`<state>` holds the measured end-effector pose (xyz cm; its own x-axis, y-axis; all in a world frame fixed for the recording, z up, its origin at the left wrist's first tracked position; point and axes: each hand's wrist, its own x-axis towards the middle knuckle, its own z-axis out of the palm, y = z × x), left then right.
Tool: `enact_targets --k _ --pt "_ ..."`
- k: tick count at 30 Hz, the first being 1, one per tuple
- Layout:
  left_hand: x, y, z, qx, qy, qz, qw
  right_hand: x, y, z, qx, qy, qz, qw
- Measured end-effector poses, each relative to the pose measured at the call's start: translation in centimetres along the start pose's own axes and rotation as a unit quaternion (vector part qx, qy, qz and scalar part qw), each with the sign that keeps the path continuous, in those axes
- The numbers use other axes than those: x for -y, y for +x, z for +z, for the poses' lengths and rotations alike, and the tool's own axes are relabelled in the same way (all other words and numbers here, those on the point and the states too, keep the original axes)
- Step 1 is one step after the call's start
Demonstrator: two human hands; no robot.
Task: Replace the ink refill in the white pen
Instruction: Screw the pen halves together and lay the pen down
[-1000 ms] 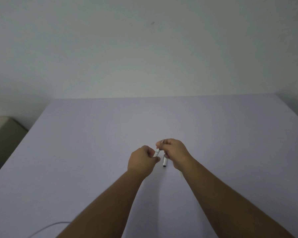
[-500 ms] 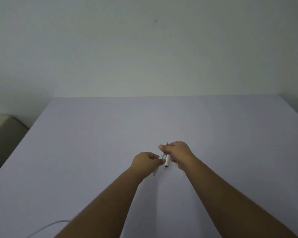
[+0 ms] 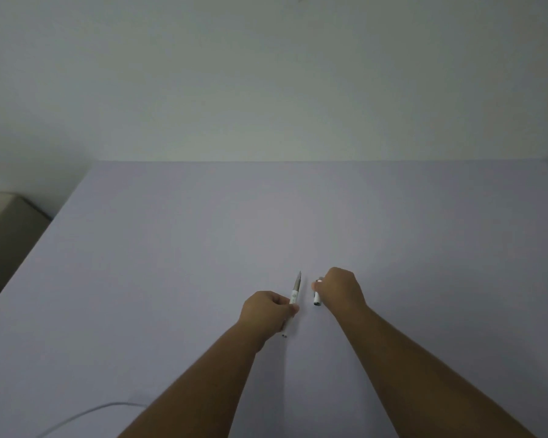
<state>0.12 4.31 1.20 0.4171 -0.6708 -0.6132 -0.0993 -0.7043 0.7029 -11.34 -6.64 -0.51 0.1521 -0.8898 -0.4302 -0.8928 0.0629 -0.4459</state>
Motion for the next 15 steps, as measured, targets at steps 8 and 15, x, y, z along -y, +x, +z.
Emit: enact_targets --k 8,15 --pt "0.2 0.5 -0.2 0.010 0.000 -0.007 1.000 0.3 0.5 0.6 -0.012 0.071 0.010 0.997" --pt "-0.6 0.3 -0.1 0.028 0.010 0.004 1.000 1.4 1.0 -2.0 0.042 0.487 0.078 0.869"
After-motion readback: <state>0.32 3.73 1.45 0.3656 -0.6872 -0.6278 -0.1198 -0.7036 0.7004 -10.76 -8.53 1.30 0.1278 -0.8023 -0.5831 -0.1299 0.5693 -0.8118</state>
